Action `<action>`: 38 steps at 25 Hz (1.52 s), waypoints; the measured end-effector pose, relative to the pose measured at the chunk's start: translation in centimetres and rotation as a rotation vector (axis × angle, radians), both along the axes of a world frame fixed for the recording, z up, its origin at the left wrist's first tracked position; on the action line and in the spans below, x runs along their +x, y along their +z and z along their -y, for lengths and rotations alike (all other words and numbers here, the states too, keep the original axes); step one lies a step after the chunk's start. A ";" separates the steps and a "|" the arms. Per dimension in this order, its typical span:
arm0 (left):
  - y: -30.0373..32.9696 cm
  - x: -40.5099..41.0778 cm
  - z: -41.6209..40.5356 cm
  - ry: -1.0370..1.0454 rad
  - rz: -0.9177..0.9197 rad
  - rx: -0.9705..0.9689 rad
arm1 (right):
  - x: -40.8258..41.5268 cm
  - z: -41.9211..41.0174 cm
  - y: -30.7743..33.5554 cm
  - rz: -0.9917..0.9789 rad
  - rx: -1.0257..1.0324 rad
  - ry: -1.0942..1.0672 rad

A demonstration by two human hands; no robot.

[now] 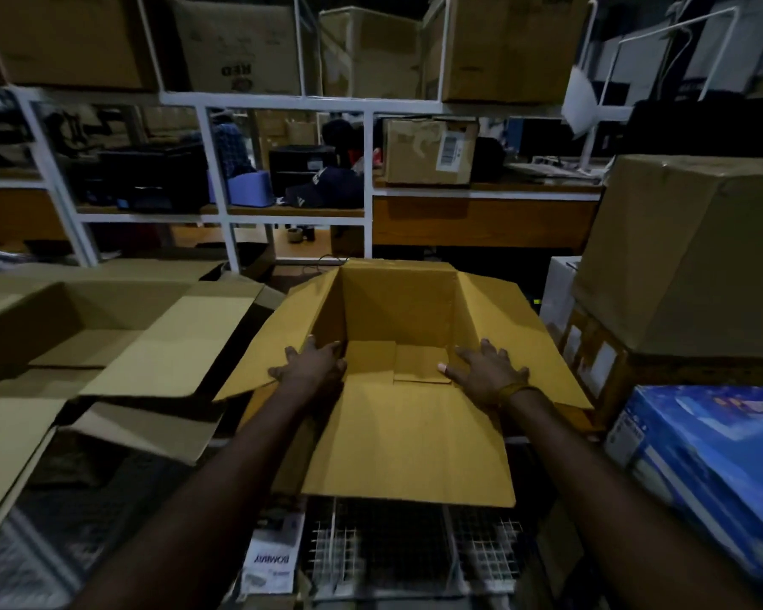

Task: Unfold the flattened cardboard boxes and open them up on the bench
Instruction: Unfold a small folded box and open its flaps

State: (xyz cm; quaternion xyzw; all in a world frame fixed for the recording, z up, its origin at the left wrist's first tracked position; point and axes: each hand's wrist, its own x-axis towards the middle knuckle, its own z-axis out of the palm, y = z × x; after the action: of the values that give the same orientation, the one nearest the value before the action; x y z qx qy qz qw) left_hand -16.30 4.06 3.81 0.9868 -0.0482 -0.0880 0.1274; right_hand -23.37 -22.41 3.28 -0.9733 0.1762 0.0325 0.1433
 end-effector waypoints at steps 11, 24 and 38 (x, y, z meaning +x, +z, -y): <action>-0.8 -6.6 -1.0 -0.049 -0.002 -0.028 | -8.2 -6.5 -1.5 0.160 0.210 -0.279; -4.2 -10.2 -2.4 -0.016 0.552 -0.387 | -9.2 -9.3 -4.4 0.777 0.462 -0.308; 6.1 -8.3 -23.8 -0.308 0.889 -0.660 | -13.1 -31.8 6.8 1.176 0.202 -0.405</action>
State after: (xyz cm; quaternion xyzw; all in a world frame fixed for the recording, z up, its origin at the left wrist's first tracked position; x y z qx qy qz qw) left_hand -24.60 27.87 9.89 0.8185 -0.2652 0.3377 0.3817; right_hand -36.44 9.40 10.10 -0.7574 0.2450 -0.5194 0.3106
